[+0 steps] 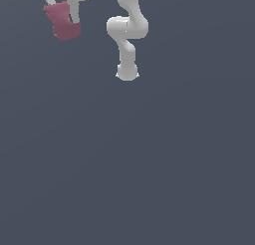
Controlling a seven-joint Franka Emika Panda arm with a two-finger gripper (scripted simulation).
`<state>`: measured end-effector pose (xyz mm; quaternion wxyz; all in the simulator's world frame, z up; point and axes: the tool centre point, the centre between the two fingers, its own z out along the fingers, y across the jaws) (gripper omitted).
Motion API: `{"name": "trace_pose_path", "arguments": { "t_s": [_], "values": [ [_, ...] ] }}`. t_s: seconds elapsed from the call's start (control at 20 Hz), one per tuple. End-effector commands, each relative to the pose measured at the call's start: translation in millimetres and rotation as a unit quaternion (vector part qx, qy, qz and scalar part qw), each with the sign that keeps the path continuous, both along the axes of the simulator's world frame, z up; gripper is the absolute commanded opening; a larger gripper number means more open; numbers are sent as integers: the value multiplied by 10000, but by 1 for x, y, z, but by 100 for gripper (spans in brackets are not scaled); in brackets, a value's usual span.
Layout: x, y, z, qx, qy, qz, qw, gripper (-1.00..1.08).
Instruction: Pick up the object and move it to a goal position.
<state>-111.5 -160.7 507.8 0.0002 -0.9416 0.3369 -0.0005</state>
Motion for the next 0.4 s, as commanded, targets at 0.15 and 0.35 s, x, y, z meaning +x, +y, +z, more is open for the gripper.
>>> {"name": "trace_pose_path", "arguments": {
  "t_s": [0.15, 0.35],
  "values": [
    [-1, -1, 9, 1, 6, 2, 10000, -100],
    [0, -1, 7, 1, 6, 2, 10000, -100]
  ]
}}
